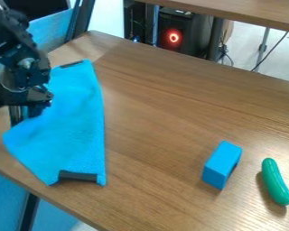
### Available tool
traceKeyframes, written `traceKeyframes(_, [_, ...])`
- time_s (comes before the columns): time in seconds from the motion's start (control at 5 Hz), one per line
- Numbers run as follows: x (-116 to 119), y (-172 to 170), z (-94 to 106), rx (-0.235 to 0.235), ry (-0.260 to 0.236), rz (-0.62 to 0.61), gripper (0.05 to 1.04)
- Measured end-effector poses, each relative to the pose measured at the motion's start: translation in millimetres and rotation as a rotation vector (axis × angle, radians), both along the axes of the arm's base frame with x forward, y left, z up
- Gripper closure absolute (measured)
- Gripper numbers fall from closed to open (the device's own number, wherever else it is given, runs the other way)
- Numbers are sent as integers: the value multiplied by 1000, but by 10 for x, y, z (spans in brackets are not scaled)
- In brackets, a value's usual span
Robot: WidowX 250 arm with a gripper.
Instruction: Unfold the cloth from bottom left to top right
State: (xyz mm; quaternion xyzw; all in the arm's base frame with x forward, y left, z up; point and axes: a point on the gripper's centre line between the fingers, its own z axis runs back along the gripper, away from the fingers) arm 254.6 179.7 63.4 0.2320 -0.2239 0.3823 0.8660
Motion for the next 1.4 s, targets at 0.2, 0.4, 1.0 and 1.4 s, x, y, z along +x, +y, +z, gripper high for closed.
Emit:
traceKeyframes(0.2, [-7, 50, -72, 12, 21, 5, 83])
traceKeyframes(0.4, [2, 92, -67, 13, 18, 13, 112])
traceKeyframes(1.0, [-56, 128, -44, -81, 13, 48, 914])
traceKeyframes(1.4, [6, 90, 331, -143, -46, 43, 1031])
